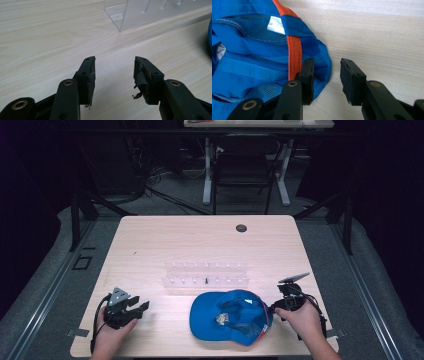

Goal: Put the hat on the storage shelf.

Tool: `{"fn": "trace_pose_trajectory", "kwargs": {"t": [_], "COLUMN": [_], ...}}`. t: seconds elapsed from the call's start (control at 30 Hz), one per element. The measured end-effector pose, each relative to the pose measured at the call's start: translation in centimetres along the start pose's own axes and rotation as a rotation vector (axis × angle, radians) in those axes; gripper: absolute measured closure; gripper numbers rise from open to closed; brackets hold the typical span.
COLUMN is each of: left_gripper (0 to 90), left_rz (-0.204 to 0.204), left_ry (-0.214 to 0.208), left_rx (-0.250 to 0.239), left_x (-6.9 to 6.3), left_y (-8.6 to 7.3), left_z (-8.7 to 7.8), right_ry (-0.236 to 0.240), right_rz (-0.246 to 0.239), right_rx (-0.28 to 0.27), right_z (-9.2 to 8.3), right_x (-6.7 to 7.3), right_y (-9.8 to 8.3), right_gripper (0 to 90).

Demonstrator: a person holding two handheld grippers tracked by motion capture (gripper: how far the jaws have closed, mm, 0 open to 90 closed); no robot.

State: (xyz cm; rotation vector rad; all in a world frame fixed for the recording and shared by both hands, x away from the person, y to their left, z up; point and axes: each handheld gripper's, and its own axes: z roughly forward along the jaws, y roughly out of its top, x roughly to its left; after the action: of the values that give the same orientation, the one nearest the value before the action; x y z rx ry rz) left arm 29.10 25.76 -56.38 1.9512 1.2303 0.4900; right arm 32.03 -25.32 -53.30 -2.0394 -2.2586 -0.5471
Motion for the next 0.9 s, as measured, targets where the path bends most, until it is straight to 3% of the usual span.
{"fn": "trace_pose_trajectory", "kwargs": {"t": [0.23, 0.43, 0.9], "left_gripper": [52.5, 52.5, 52.5], "left_rz": [0.004, 0.004, 0.007], "left_ry": [-0.002, -0.002, -0.002], "left_rx": [0.005, 0.004, 0.008], "left_x": [-0.1, -0.1, 0.0], "left_y": [0.0, 0.0, 0.0], "left_z": [0.2, 0.1, 0.2], "right_ry": [-0.009, -0.023, -0.110], "right_rz": [0.013, 0.015, -0.045], "right_rx": [0.015, 0.066, 0.087], "right_z": [0.7, 0.9, 2.0], "right_x": [0.3, 0.7, 2.4], "right_y": [0.2, 0.6, 0.9], "right_gripper": [64.2, 66.0, 71.0]}}
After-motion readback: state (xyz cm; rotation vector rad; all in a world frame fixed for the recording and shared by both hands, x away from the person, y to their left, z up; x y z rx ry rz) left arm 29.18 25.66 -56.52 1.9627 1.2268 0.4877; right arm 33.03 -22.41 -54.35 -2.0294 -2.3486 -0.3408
